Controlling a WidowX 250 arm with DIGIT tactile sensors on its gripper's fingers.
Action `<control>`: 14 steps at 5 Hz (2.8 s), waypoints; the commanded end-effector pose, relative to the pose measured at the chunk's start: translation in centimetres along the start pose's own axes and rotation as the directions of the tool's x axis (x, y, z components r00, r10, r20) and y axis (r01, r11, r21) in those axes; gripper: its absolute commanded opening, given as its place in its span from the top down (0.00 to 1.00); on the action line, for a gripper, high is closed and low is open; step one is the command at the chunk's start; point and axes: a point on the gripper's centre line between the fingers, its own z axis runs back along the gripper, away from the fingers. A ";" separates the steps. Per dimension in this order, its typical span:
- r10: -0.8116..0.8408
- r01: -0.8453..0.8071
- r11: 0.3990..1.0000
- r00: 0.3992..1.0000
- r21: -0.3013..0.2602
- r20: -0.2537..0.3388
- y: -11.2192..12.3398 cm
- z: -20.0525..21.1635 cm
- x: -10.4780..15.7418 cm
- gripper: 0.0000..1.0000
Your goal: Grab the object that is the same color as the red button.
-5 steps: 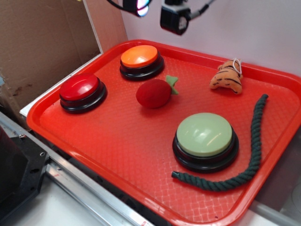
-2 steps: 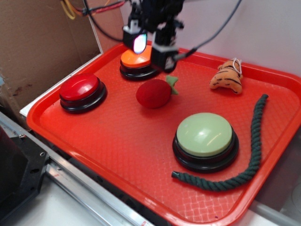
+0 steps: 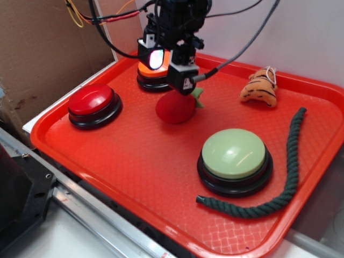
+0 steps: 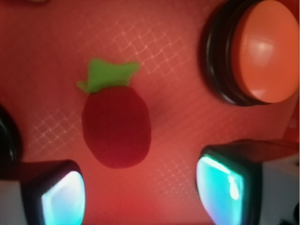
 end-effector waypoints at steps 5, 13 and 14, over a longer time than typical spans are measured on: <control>-0.145 0.137 0.989 0.976 -0.062 -0.165 -2.2 -6.7 1.5 0.00; 0.268 -0.267 0.963 0.958 -0.024 0.099 -1.5 15.2 -9.0 1.00; 0.247 -0.249 0.968 0.965 0.008 0.088 -1.5 14.8 -8.4 1.00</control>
